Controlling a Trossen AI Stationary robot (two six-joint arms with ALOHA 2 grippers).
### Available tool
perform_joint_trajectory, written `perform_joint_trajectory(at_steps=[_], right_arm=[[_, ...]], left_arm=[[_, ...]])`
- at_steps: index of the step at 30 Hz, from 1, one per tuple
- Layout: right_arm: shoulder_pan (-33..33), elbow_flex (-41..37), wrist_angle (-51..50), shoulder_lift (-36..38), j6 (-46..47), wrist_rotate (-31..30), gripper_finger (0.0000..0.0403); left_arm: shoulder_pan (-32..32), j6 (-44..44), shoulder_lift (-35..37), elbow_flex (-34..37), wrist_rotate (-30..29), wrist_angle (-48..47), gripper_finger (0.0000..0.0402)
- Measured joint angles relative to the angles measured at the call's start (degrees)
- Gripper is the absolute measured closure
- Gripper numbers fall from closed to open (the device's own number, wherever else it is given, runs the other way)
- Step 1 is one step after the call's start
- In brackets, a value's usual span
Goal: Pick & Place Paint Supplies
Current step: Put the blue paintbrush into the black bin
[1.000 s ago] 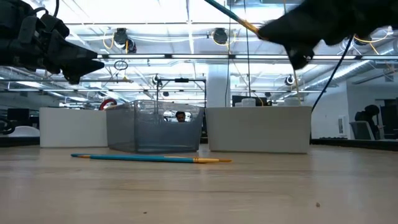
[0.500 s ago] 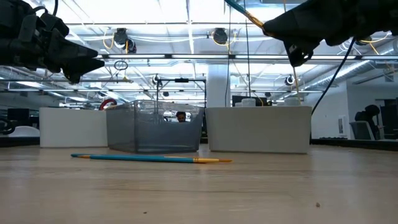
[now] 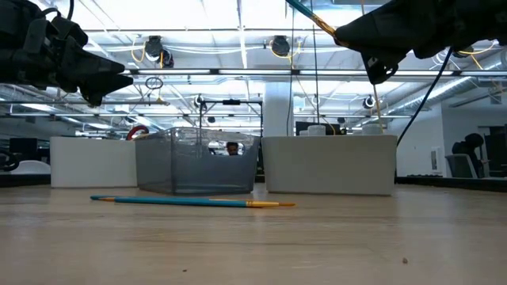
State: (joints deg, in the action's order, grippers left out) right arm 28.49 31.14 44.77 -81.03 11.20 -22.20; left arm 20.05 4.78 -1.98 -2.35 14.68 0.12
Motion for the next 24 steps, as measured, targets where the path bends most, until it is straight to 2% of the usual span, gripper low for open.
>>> perform_joint_trajectory(at_steps=[16,21,24], right_arm=[[-1.9,0.07,0.44,0.0,-1.66,0.15,0.0403],[-4.35,0.08,0.42,0.0,-1.01,4.54,0.0403],[-4.72,0.09,0.42,0.0,-0.83,4.62,0.0403]], left_arm=[[0.0,-0.02,0.0,0.0,-0.02,0.01,0.0188],[0.0,-0.01,0.0,0.0,-0.02,0.0,0.0188],[0.0,-0.02,0.0,0.0,-0.03,0.0,0.0188]])
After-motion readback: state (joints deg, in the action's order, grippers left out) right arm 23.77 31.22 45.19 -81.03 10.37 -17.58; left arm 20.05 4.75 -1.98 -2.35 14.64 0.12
